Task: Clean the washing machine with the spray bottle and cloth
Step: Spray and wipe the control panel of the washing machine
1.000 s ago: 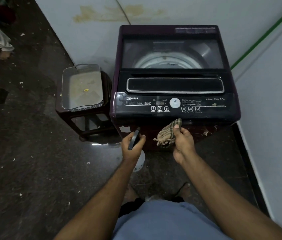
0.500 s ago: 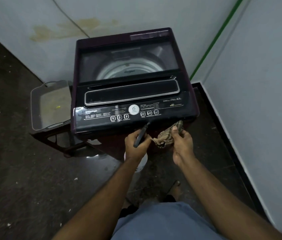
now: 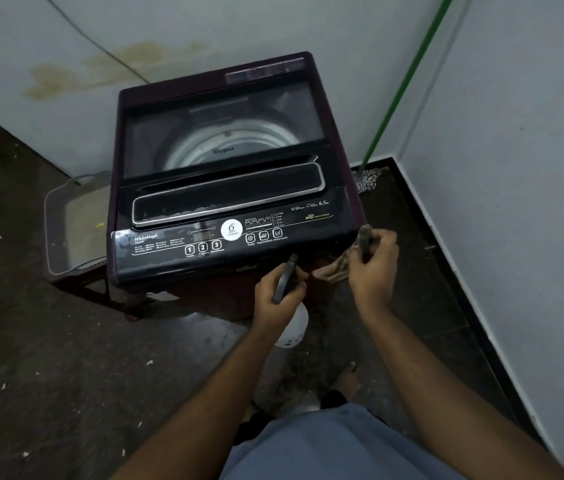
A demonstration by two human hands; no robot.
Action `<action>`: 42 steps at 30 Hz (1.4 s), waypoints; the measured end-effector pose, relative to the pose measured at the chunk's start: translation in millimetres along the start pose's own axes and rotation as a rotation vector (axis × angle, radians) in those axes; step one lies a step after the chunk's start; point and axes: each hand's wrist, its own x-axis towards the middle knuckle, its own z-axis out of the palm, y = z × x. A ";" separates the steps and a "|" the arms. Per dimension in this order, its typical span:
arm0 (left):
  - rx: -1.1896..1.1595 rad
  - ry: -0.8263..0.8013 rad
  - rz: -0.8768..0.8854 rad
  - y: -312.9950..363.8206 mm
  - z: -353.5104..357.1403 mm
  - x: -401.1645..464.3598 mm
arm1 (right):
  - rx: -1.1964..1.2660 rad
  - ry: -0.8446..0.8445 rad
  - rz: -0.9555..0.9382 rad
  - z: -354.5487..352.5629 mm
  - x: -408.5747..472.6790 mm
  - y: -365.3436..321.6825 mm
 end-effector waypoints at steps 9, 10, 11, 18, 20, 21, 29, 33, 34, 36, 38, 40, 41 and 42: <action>0.024 0.108 -0.093 -19.8 -43.2 -21.6 | -0.313 -0.202 -0.273 56.5 -37.5 -21.0; 0.013 0.111 -0.083 -21.6 -48.5 -23.4 | -0.309 -0.237 -0.281 63.2 -43.5 -22.8; 0.006 0.104 -0.077 -23.3 -53.5 -24.9 | -0.295 -0.267 -0.292 69.1 -48.1 -24.5; -0.043 0.151 -0.051 -36.7 -116.1 -35.6 | -0.311 -0.397 -0.358 127.9 -89.3 -53.5; -0.058 0.172 -0.047 -37.5 -131.3 -39.3 | -0.331 -0.432 -0.400 144.8 -100.9 -63.8; -0.072 0.184 -0.039 -38.6 -142.0 -42.6 | -0.333 -0.438 -0.417 156.1 -108.4 -70.3; -0.053 0.341 -0.042 -59.7 -250.1 -72.0 | -0.330 -0.511 -0.592 267.2 -168.3 -131.4; 0.016 0.385 -0.060 -68.7 -291.7 -89.2 | -0.521 -0.507 -0.788 305.5 -184.1 -139.0; 0.007 0.395 -0.064 -71.2 -300.7 -92.4 | -0.564 -0.504 -0.823 309.0 -187.9 -139.6; -0.006 0.423 -0.084 -75.1 -309.2 -95.2 | -0.613 -0.500 -0.873 306.6 -191.7 -137.7; -0.003 0.437 -0.106 -79.7 -311.7 -95.2 | -0.637 -0.503 -0.936 298.6 -193.8 -133.9; -0.014 0.425 -0.113 -82.1 -309.3 -92.1 | -0.704 -0.523 -0.986 285.6 -189.4 -124.8; -0.021 0.414 -0.111 -81.8 -307.1 -90.3 | -0.750 -0.531 -1.021 278.7 -184.4 -120.1; -0.028 0.401 -0.105 -80.4 -304.8 -88.1 | -0.797 -0.542 -1.061 273.2 -178.5 -115.9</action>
